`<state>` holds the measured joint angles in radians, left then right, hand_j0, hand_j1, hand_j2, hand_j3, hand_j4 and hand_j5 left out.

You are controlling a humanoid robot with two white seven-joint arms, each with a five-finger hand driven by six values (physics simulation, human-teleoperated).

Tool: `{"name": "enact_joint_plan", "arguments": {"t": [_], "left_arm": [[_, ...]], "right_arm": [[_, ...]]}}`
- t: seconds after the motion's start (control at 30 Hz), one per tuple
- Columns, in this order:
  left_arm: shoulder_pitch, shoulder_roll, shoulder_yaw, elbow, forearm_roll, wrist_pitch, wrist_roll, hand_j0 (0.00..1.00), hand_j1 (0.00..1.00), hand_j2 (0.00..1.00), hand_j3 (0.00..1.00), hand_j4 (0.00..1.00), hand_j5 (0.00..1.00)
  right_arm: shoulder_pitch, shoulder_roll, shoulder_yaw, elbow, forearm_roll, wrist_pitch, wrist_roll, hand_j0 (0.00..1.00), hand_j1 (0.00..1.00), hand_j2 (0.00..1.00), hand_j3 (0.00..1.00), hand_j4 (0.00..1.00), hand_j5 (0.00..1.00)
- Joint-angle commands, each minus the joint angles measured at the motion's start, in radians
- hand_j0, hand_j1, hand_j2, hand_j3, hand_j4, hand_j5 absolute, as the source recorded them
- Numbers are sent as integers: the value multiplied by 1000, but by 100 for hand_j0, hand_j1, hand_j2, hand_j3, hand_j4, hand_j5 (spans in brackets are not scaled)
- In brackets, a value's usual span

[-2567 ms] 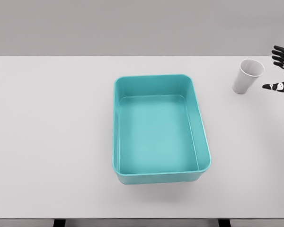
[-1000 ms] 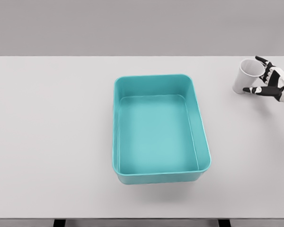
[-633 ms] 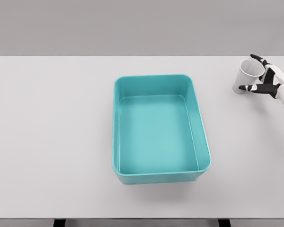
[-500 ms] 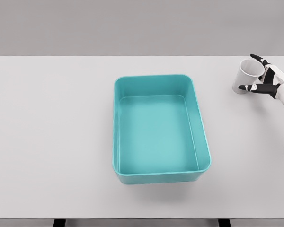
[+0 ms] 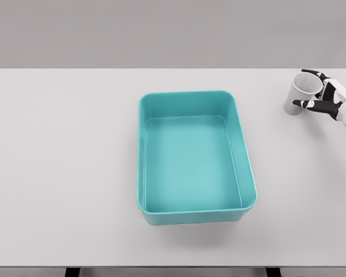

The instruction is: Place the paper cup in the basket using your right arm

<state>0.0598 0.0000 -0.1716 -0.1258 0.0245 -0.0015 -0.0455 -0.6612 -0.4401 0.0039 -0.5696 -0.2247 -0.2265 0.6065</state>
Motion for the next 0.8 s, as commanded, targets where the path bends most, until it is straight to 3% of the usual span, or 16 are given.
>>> {"name": "enact_joint_plan", "arguments": {"t": [0.0, 0.2, 0.4, 0.5, 0.63, 0.77], "left_arm": [[0, 0, 0, 0, 0, 0, -1, 100, 100, 100, 100, 100, 100], [0, 0, 0, 0, 0, 0, 1, 100, 100, 100, 100, 100, 100], [0, 0, 0, 0, 0, 0, -1, 100, 100, 100, 100, 100, 100], [0, 0, 0, 0, 0, 0, 1, 100, 100, 100, 100, 100, 100], [0, 0, 0, 0, 0, 0, -1, 100, 100, 100, 100, 100, 100], [0, 0, 0, 0, 0, 0, 1, 100, 100, 100, 100, 100, 100]], "right_arm": [[0, 0, 18, -1, 27, -7, 4, 68, 68, 68, 68, 68, 68], [2, -5, 16, -10, 27, -16, 4, 64, 64, 64, 64, 64, 64], [15, -16, 11, -119, 27, -17, 4, 61, 61, 61, 61, 61, 61], [20, -16, 10, -139, 25, -19, 4, 61, 61, 61, 61, 61, 61], [60, -17, 5, -225, 25, -34, 4, 60, 60, 60, 60, 60, 60], [75, -23, 4, -256, 24, -71, 4, 60, 60, 60, 60, 60, 60]]}}
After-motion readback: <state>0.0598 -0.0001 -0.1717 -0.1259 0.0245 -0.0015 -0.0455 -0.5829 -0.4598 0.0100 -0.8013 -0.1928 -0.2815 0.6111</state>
